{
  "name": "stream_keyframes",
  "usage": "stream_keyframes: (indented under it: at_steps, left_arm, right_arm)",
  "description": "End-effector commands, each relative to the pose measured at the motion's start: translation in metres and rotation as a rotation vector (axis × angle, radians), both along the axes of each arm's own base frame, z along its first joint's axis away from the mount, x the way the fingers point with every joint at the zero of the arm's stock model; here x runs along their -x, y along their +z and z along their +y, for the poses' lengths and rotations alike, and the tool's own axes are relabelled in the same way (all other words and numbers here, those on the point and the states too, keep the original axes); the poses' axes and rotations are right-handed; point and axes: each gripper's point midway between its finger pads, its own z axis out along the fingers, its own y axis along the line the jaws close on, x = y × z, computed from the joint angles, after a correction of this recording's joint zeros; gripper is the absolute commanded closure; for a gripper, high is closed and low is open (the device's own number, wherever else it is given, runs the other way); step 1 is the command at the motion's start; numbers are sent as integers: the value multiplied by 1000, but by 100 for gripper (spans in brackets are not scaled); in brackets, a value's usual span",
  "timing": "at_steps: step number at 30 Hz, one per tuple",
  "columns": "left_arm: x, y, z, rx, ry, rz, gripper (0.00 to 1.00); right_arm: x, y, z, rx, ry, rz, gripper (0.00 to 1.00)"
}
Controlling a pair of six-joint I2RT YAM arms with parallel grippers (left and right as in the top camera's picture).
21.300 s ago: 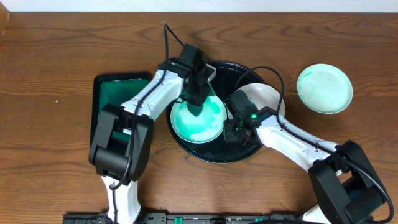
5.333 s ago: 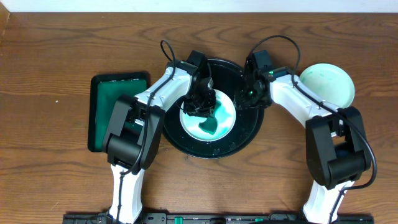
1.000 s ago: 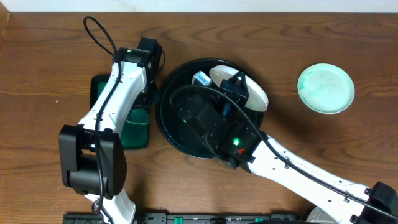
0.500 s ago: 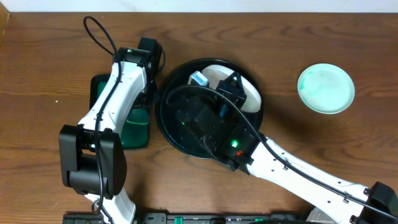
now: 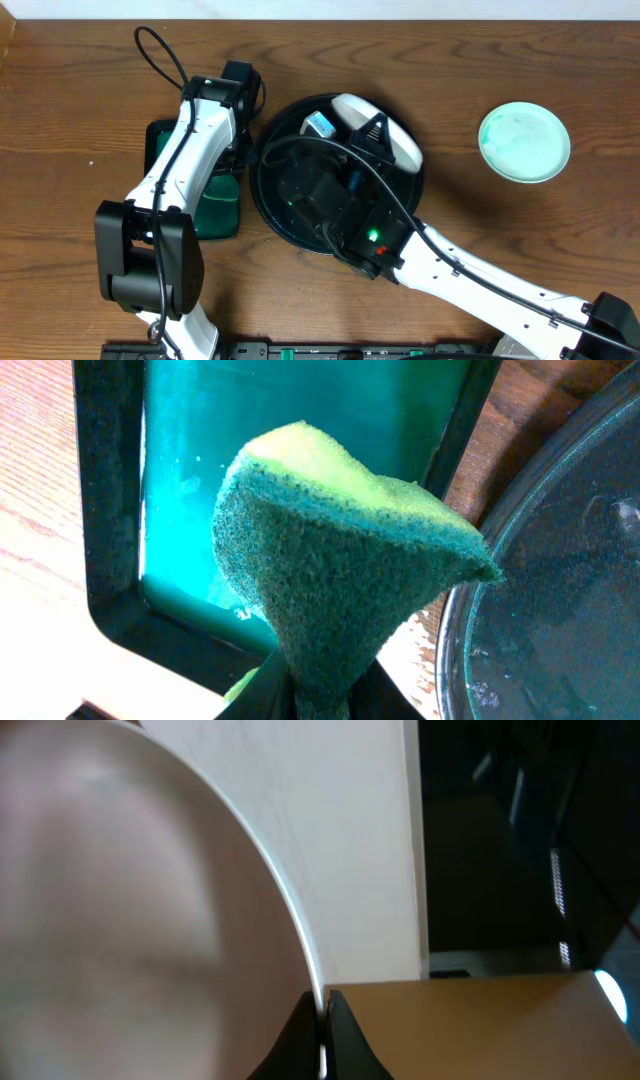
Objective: Clean dirty plates on tray and stack at the side
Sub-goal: 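Tilt and lift the scrubbed plate off the black tray with right gripper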
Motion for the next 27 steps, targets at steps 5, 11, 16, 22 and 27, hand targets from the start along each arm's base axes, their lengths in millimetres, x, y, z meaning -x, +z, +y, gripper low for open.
stream_keyframes:
  at_steps: [5, 11, 16, 22, 27]
  left_arm:
    - [4, -5, 3, -7, 4, 26, 83]
    - [4, -5, 3, -7, 4, 26, 83]
    - [4, -5, 3, -6, 4, 24, 83]
    - [4, -5, 3, -7, 3, 26, 83]
    - [4, -5, 3, -7, 3, 26, 83]
  right_arm:
    - [1, 2, 6, -55, 4, -18, 99]
    - [8, -3, 11, -96, 24, -9, 99]
    - [14, -52, 31, -414, 108, 183, 99]
    - [-1, -108, 12, -1027, -154, 399, 99]
    - [-27, -112, -24, -1276, -337, 375, 99]
